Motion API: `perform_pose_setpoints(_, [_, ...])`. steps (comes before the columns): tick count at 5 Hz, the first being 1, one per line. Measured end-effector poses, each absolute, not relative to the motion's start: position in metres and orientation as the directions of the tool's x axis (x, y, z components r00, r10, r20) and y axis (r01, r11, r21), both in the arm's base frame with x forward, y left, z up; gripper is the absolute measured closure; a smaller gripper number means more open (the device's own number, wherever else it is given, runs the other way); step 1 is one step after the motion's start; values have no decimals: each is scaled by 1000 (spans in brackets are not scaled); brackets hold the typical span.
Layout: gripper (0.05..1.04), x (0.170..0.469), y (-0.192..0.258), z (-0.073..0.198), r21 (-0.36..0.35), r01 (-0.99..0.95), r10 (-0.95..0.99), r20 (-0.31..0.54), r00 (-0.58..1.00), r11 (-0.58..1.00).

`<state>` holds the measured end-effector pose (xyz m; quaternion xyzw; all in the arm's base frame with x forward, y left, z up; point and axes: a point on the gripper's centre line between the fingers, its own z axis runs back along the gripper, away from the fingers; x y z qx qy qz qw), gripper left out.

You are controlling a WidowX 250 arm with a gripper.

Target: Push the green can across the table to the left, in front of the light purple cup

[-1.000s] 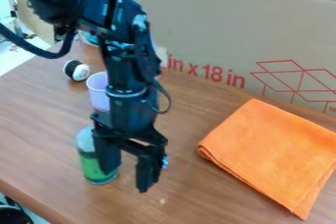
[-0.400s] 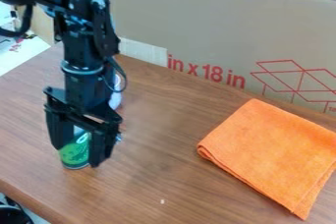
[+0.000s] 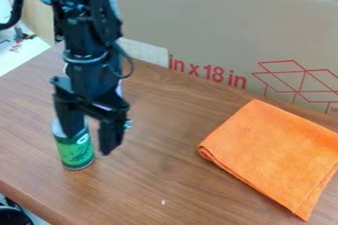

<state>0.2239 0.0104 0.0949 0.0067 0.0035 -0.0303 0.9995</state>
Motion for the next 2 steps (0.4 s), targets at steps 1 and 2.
perform_pose_setpoints(1, [83,235,-31,108,-15,194,-193,54,980,981])
perform_pose_setpoints(2, [83,247,-63,125,-18,255,-251,117,961,967])
